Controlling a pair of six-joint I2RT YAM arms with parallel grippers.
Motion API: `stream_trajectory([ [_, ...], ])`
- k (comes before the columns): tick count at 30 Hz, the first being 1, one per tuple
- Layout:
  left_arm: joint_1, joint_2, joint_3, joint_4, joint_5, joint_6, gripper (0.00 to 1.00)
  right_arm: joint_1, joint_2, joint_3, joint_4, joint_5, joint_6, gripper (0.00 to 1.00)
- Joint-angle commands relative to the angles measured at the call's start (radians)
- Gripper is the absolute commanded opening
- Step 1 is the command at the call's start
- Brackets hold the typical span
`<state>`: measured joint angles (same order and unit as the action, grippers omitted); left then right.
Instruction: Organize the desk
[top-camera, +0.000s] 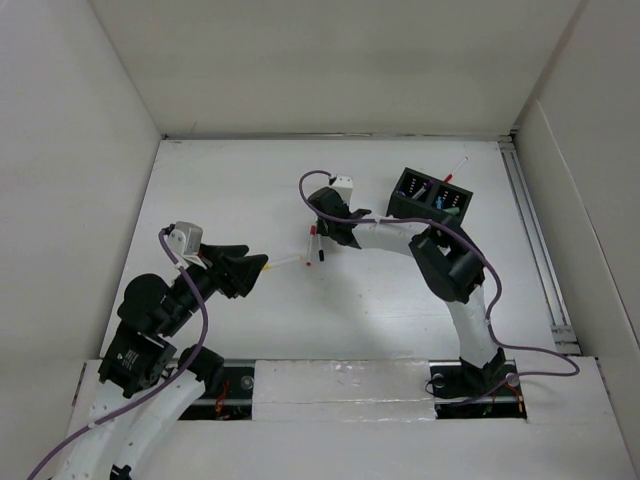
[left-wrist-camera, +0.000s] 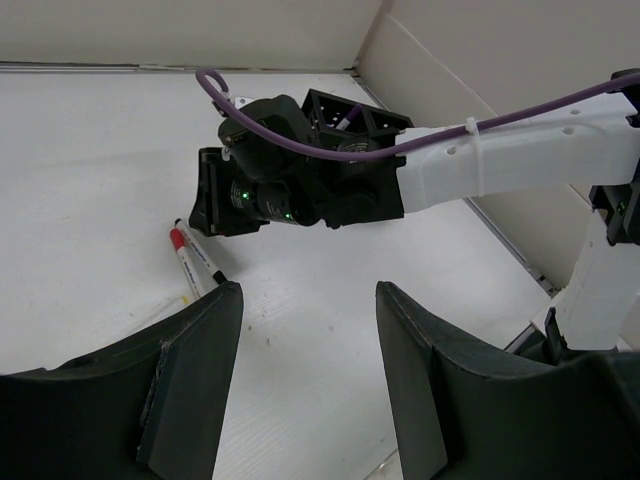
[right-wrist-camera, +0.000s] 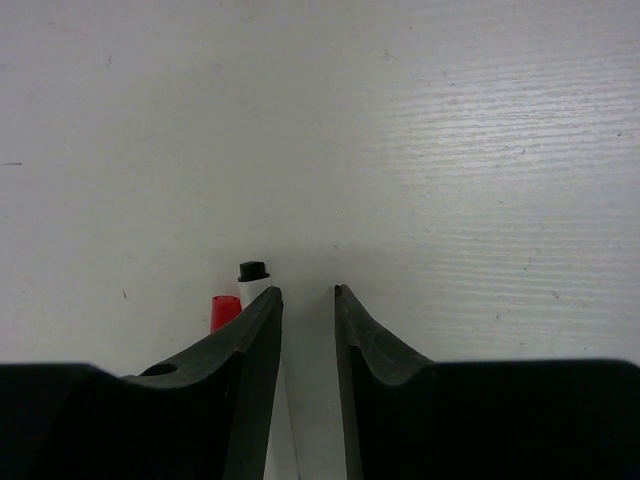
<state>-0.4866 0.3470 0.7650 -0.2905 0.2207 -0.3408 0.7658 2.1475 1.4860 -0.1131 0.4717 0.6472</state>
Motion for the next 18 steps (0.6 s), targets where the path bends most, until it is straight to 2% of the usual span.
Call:
stream_trajectory([
  [1,0.005,-0.005,-0.006,0.042,0.012,0.011,0.52,0.0,-0.005,0.04,-0.005,-0.005,0.028,0.33],
  [3,0.005,-0.006,-0.003,0.044,0.012,0.011,0.52,0.0,-0.032,0.025,0.004,0.022,0.035,0.26],
  [6,0.005,-0.003,-0.006,0.045,0.02,0.011,0.52,0.0,-0.079,-0.021,0.052,0.036,0.043,0.25],
  [9,0.005,-0.009,-0.004,0.045,0.011,0.013,0.52,0.0,-0.101,-0.035,0.089,0.004,0.002,0.3],
  [12,0.005,-0.011,-0.007,0.044,0.017,0.011,0.52,0.0,-0.077,0.015,0.046,-0.03,-0.02,0.36],
  [18,0.005,-0.008,-0.006,0.042,0.019,0.013,0.52,0.01,0.005,0.06,0.015,-0.021,-0.015,0.35],
])
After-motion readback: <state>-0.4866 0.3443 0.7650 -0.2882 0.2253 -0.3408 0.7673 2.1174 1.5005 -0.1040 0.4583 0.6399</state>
